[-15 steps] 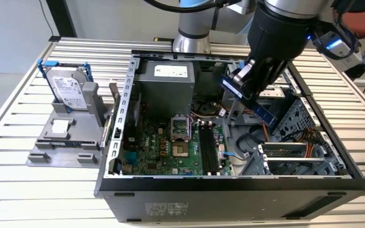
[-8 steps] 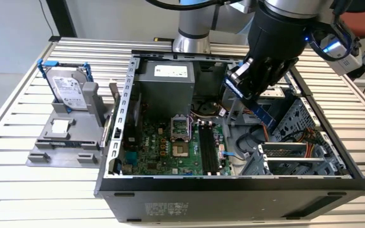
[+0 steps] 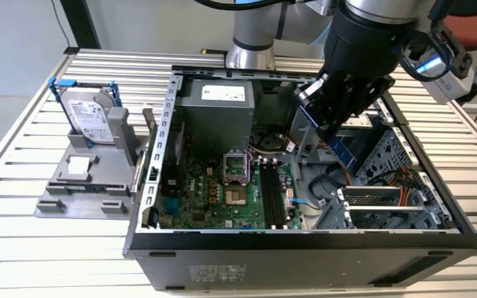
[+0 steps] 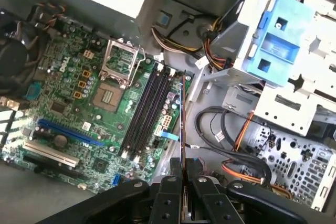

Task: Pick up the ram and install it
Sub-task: 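Insert the ram into the slot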

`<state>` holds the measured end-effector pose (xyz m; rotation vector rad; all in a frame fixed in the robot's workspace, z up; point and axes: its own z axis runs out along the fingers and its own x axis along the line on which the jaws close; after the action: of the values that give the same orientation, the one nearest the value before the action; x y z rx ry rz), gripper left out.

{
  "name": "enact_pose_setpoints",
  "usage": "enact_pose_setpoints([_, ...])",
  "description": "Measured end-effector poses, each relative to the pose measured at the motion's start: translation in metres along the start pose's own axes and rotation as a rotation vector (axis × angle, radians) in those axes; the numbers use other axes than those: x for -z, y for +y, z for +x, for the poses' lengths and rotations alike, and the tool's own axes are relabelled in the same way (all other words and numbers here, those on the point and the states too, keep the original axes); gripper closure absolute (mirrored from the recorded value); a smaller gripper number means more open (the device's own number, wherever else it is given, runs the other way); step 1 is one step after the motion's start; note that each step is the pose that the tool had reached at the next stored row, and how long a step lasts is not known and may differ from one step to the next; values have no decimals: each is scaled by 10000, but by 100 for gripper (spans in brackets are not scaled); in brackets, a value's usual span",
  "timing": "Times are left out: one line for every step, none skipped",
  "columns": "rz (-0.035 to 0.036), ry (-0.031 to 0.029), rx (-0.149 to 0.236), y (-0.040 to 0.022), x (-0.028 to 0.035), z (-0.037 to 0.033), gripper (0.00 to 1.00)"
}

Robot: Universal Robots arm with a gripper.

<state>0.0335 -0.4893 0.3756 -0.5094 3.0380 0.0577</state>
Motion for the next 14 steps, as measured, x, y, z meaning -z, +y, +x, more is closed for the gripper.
enact_pose_setpoints([8,-5,-119,0,0,0,100])
enact_pose_setpoints([17,-10,-224,0,0,0,100])
enact_pose_setpoints([25,-14,-360,0,0,0,100])
enact_pose_setpoints([34,-19,-499,0,0,0,100])
enact_pose_setpoints([42,-22,-610,1,0,2,100])
enact_pose_setpoints([49,-25,-715,3,0,7,100])
enact_pose_setpoints([56,-28,-829,4,1,10,100])
enact_pose_setpoints([63,-28,-935,4,1,12,100])
enact_pose_setpoints([65,-23,-1030,4,1,12,100])
enact_pose_setpoints([66,-6,-1134,5,1,13,100])
enact_pose_setpoints([66,15,-1233,5,1,14,100])
enact_pose_setpoints([66,35,-1327,5,1,15,100])
enact_pose_setpoints([64,53,-1419,5,1,16,100])
enact_pose_setpoints([64,72,-1509,6,1,17,100])
